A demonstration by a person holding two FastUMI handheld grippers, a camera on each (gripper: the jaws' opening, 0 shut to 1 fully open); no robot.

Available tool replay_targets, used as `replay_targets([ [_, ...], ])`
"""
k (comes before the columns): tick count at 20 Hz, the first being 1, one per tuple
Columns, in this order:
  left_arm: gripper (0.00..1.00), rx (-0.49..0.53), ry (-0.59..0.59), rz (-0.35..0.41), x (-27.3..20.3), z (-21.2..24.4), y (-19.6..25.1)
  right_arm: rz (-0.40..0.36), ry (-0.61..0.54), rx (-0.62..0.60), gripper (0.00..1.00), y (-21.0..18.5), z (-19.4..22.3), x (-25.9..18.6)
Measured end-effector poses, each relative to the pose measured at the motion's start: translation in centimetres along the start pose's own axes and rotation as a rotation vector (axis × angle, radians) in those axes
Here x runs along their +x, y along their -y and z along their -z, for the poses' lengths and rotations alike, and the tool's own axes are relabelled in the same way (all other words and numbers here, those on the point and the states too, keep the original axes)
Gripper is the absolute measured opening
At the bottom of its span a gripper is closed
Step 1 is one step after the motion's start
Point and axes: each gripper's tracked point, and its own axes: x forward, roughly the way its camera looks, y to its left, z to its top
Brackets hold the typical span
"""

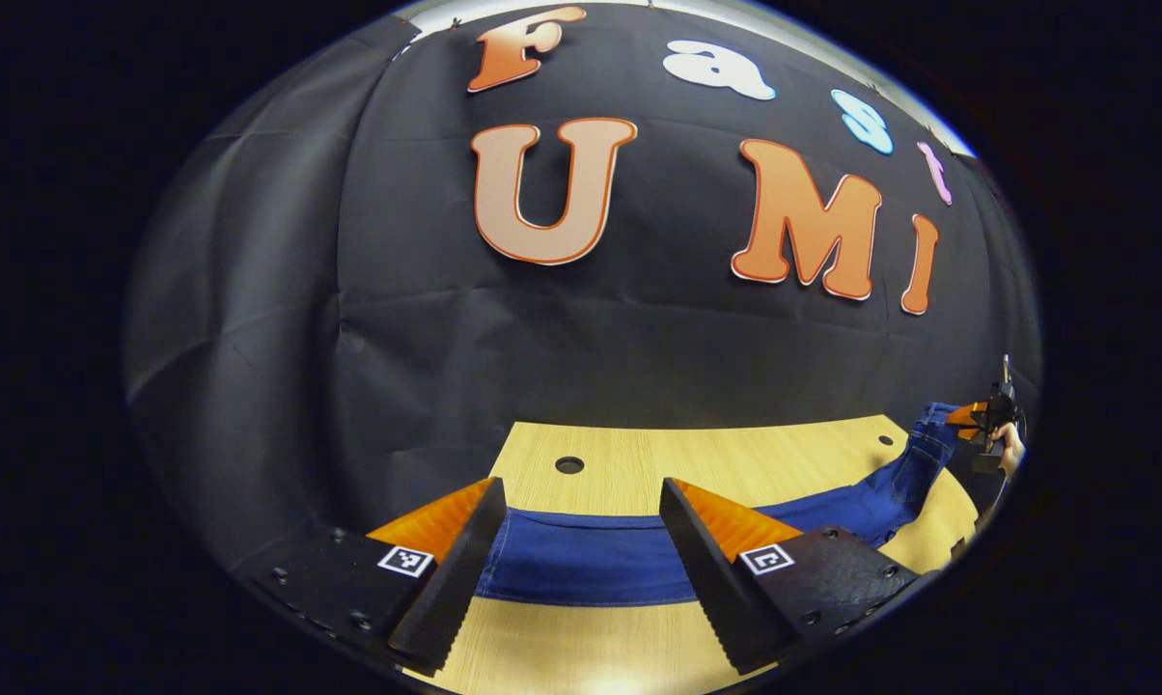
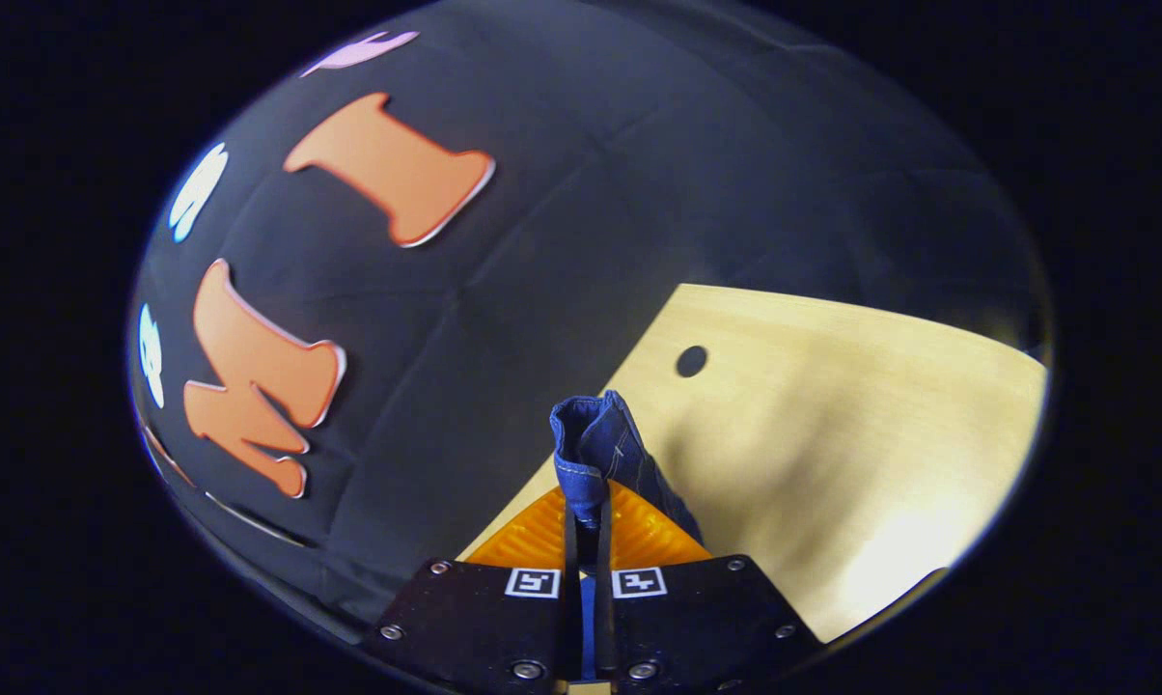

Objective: Grasp the waist and the cuffs of the jeans and fold them to make the two legs overlap; first hold the waist and fold one-third of the jeans toward the cuffs, then hold the cuffs and fold the remaining one-third in the same direction to finish folding.

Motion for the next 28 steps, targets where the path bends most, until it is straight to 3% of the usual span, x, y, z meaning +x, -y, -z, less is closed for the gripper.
replay_targets([
  [5,0.98,-0.045,-0.005,0.062,0.1,0.4,-1.3,-0.078,-0.05,-0.094,0.05,-10.8,7.4,-0.1],
  [12,0.98,-0.075,-0.014,0.103,0.3,1.0,-2.7,-0.134,-0.179,-0.177,0.05,-20.1,19.9,0.6],
  [18,0.98,-0.092,-0.042,0.11,0.3,1.1,-2.9,-0.11,-0.297,-0.277,0.06,-21.5,29.2,1.3],
  [24,0.98,-0.111,-0.094,0.116,0.4,1.8,-2.6,-0.008,-0.442,-0.422,0.06,-17.9,39.1,4.0],
  [28,0.98,-0.125,-0.117,0.114,0.5,2.4,-2.5,0.03,-0.478,-0.579,0.05,-16.1,41.1,4.5],
])
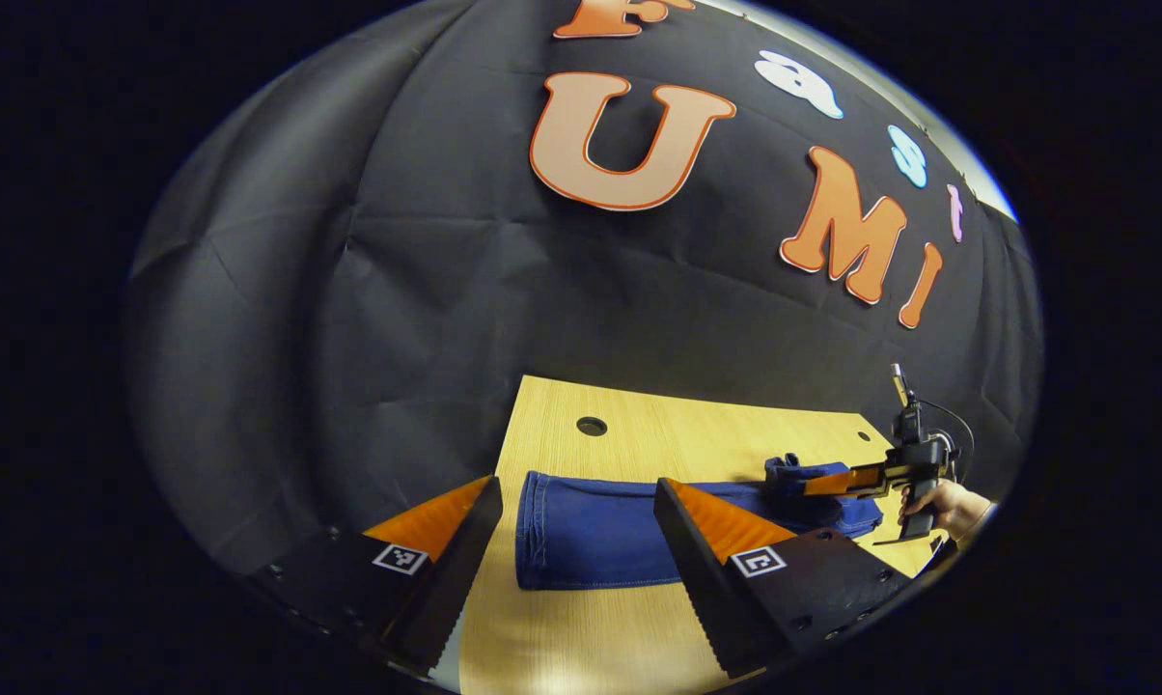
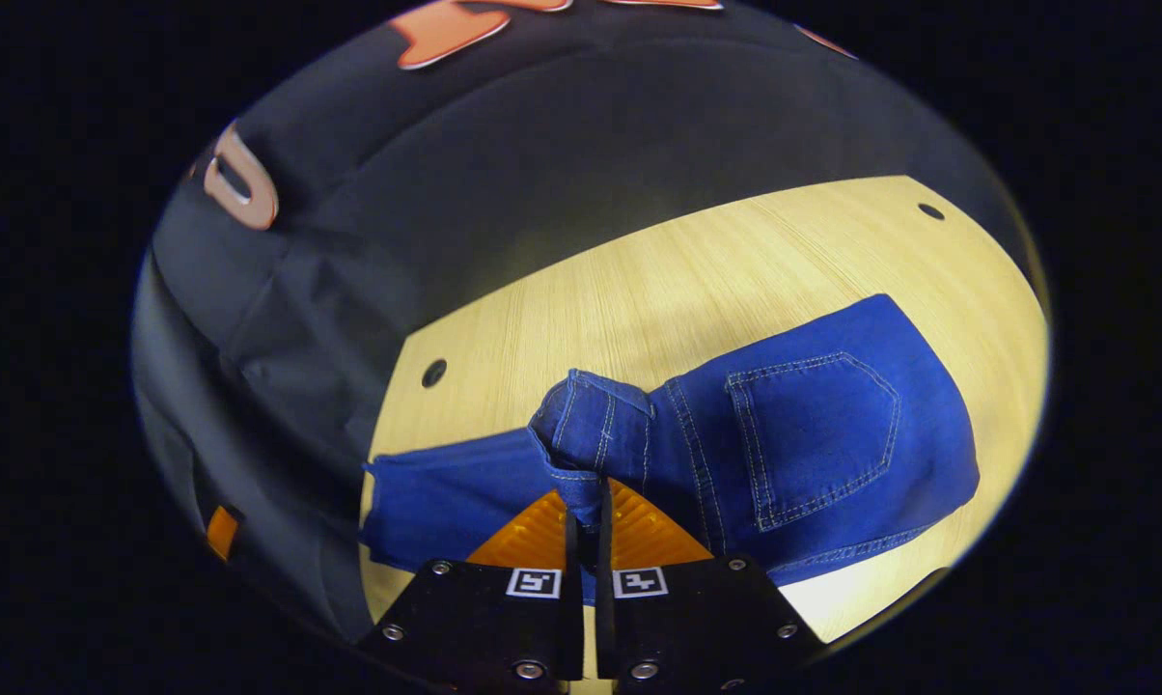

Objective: Grasp the waist and the cuffs of the jeans and fold them to make the two legs overlap; first hold the waist and fold one-third of the jeans toward the cuffs, then hold the cuffs and fold the remaining one-third in the same direction to finish folding.

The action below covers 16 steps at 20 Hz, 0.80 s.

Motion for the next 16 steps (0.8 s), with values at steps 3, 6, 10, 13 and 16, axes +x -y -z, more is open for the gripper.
replay_targets([
  [3,0.98,-0.054,-0.028,-0.012,0.0,0.9,0.0,0.016,-0.001,-0.053,0.06,0.1,0.0,0.0],
  [6,0.98,-0.133,-0.042,-0.033,0.1,1.6,0.0,-0.053,-0.032,-0.023,0.37,-1.9,0.7,0.4],
  [10,0.98,-0.291,-0.066,-0.054,0.1,2.8,0.1,-0.048,-0.038,-0.024,0.98,-1.8,0.3,0.3],
  [13,0.98,-0.524,-0.129,-0.054,0.3,4.4,1.4,-0.09,-0.017,-0.023,0.98,-1.9,-1.0,-1.2],
  [16,0.98,-0.82,-0.155,-0.085,0.4,4.4,2.8,-0.127,0.002,-0.021,0.98,-2.0,-2.9,-3.3],
])
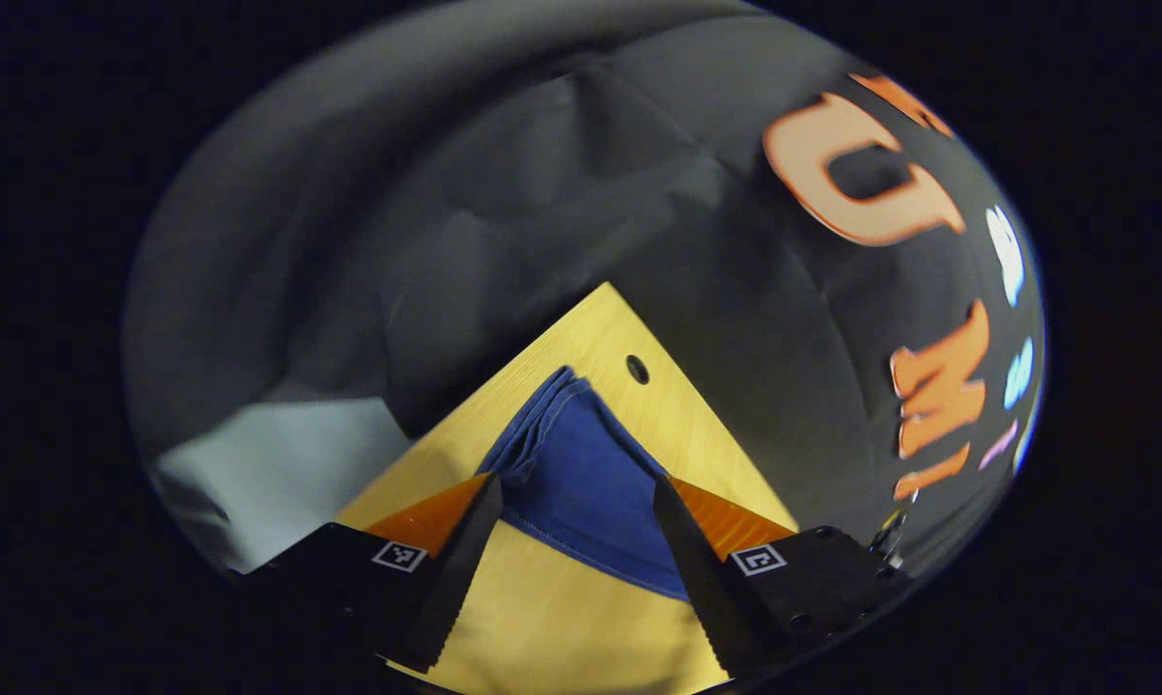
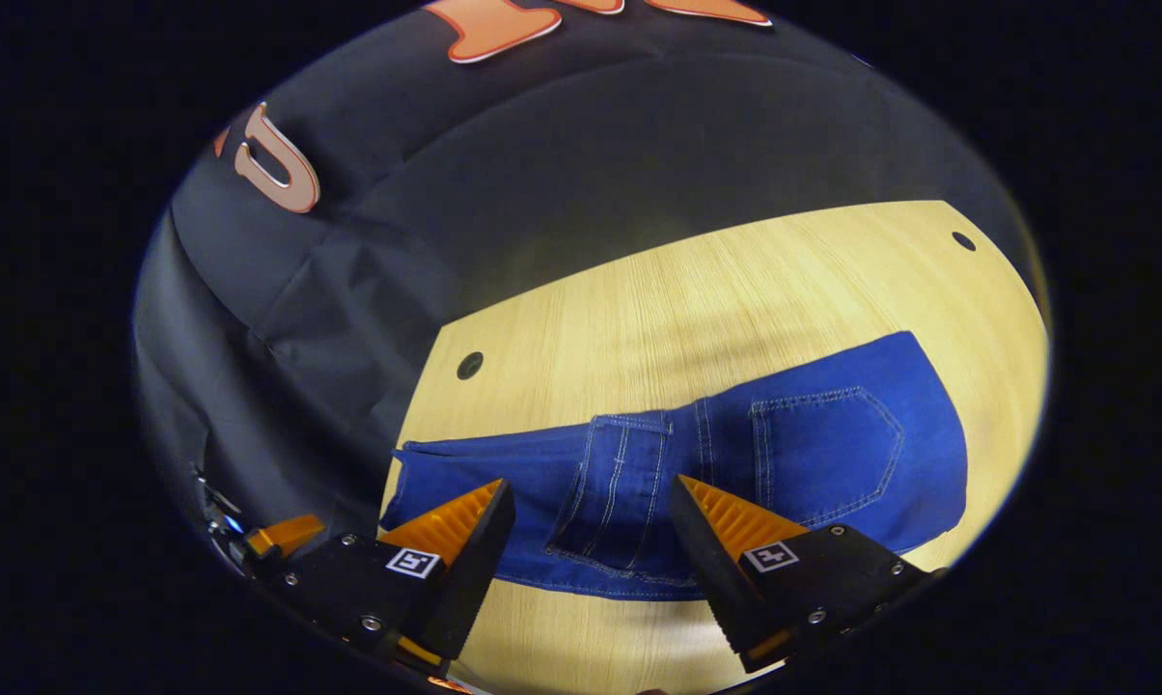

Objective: Grasp the waist and the cuffs of the jeans and fold them to make the two legs overlap; first hold the waist and fold one-third of the jeans toward the cuffs, then hold the cuffs and fold the remaining one-third in the same direction to finish folding.

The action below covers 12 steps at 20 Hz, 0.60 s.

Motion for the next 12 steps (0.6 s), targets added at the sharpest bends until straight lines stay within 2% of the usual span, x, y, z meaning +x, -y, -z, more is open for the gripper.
replay_targets([
  [1,0.98,-0.086,0.0,-0.037,0.4,0.1,-0.2,-0.012,0.002,0.004,0.98,0.2,-0.6,-0.8],
  [3,0.98,-0.13,0.002,-0.112,1.2,0.3,-1.1,-0.019,0.004,0.013,0.98,0.9,-1.6,-1.8],
  [4,0.98,-0.139,0.004,-0.127,1.5,0.2,-0.7,-0.019,0.003,0.018,0.98,1.6,-2.0,-2.2],
  [7,0.98,-0.141,0.009,-0.168,2.3,1.1,-1.5,-0.016,0.001,0.042,0.98,3.0,-2.9,-3.0],
  [8,0.95,-0.142,0.005,-0.173,2.4,1.2,-1.4,-0.013,0.002,0.048,0.98,3.7,-3.1,-3.0],
  [10,0.98,-0.134,0.017,-0.163,3.5,1.1,-1.1,-0.01,-0.001,0.063,0.98,4.8,-3.4,-3.1],
  [12,0.98,-0.093,0.023,-0.186,4.6,1.1,-1.1,-0.008,-0.007,0.085,0.98,5.6,-3.3,-3.3],
])
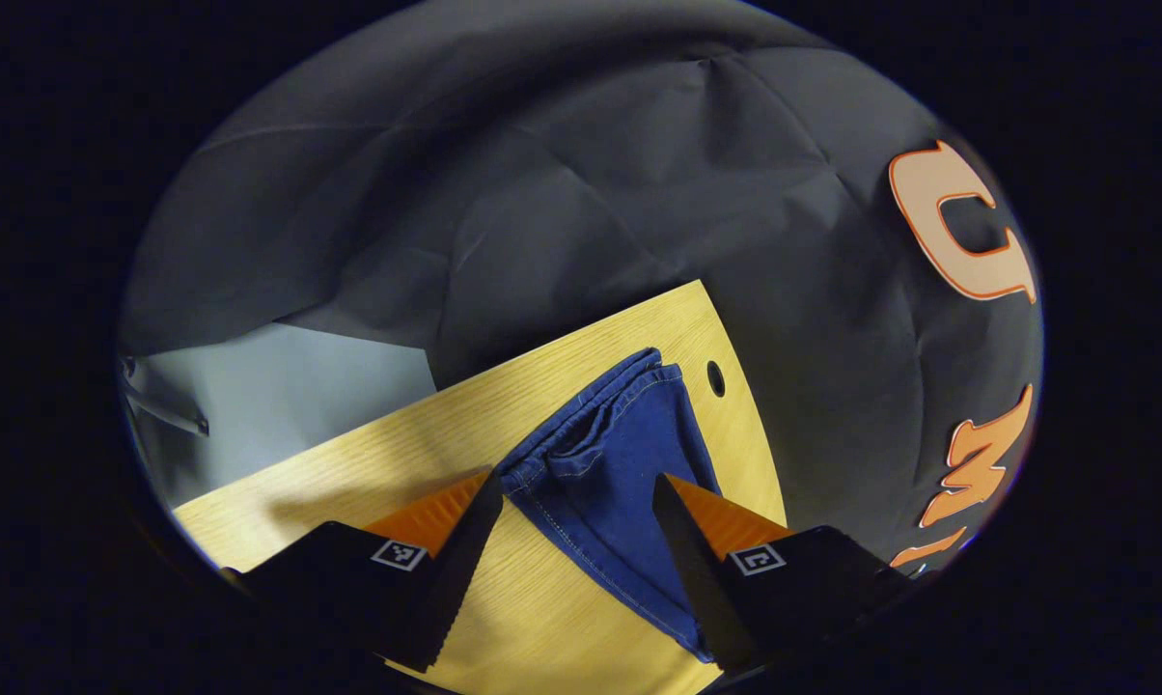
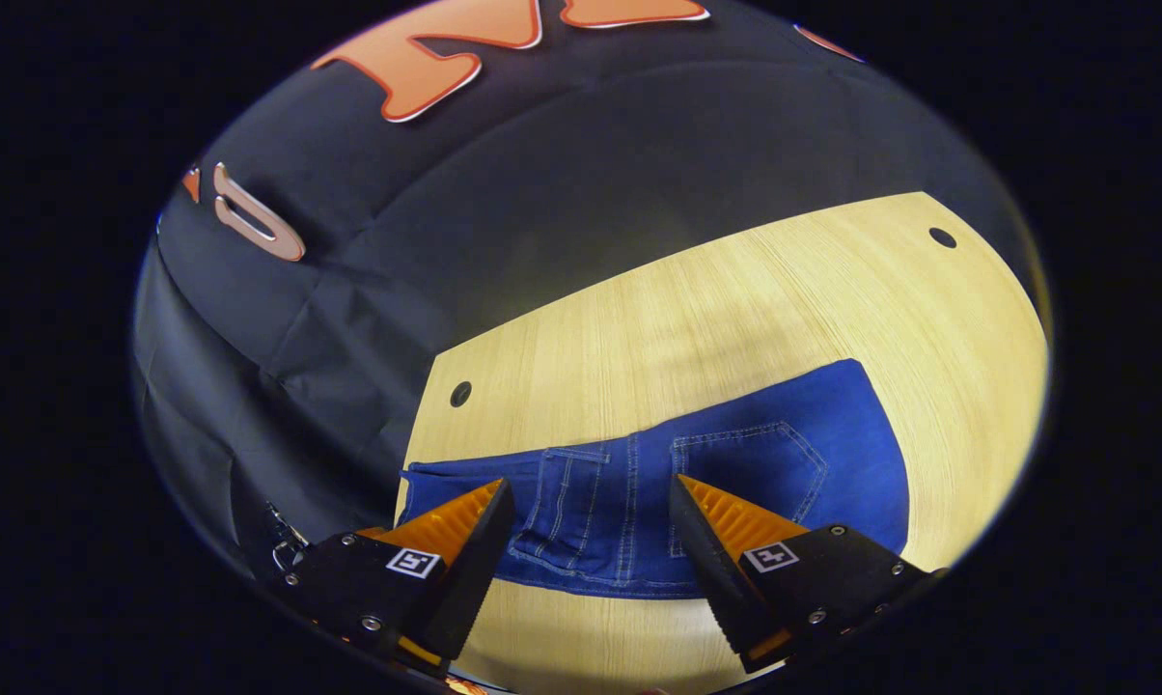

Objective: Grasp the waist and the cuffs of the jeans and fold them to make the two legs overlap; first hold the waist and fold one-third of the jeans toward the cuffs, then hold the cuffs and fold the remaining one-third in the same direction to finish folding.

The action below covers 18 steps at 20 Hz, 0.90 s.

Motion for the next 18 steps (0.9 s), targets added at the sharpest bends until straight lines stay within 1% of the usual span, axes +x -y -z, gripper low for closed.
replay_targets([
  [2,0.98,0.04,0.005,0.013,0.7,0.3,1.0,-0.009,-0.006,0.025,0.98,0.4,0.1,-0.1],
  [3,0.98,0.044,0.0,0.038,1.2,0.4,1.8,-0.009,-0.009,0.033,0.98,0.7,0.1,-0.1],
  [4,0.98,0.011,-0.017,0.088,2.6,1.2,3.8,-0.004,-0.009,0.041,0.98,1.2,0.0,-0.3],
  [5,0.98,-0.033,0.014,0.092,3.5,1.1,4.7,-0.001,-0.007,0.046,0.98,1.6,-0.1,-0.3],
  [6,0.98,-0.076,0.061,0.058,4.7,0.4,4.4,0.002,-0.006,0.052,0.98,1.9,-0.3,-0.6],
  [8,0.81,-0.086,0.026,0.094,5.9,1.3,6.3,0.01,0.002,0.069,0.99,2.8,-0.5,-1.1],
  [9,0.81,-0.054,0.011,0.09,6.0,1.8,6.5,0.014,0.004,0.074,0.99,3.2,-0.6,-1.3],
  [10,0.67,0.0,-0.025,0.058,6.3,2.5,6.0,0.019,0.008,0.076,0.98,3.7,-0.8,-1.4],
  [11,0.47,0.036,-0.066,-0.047,6.4,3.6,4.1,0.025,0.01,0.078,0.98,4.2,-0.8,-1.7],
  [12,0.27,0.039,-0.048,-0.096,5.5,3.1,4.0,0.032,0.014,0.08,0.99,4.9,-0.9,-2.0],
  [13,0.07,0.048,-0.075,-0.122,5.2,3.2,4.3,0.037,0.019,0.078,0.98,5.3,-1.1,-2.2],
  [14,0.08,0.074,-0.066,-0.109,4.4,2.9,5.8,0.044,0.029,0.073,0.98,6.0,-1.4,-2.5],
  [15,0.08,0.109,-0.048,-0.08,3.5,2.4,7.3,0.047,0.037,0.071,0.98,6.6,-1.4,-3.0],
  [16,0.08,0.159,-0.019,-0.062,2.8,2.2,8.5,0.043,0.043,0.073,0.98,6.9,-1.7,-3.3],
  [17,0.08,0.22,0.012,-0.046,1.6,1.6,9.8,0.034,0.049,0.078,0.99,7.1,-2.2,-3.7],
  [18,0.09,0.304,0.048,-0.039,0.2,1.2,11.5,0.022,0.057,0.086,0.98,7.4,-2.6,-4.1],
])
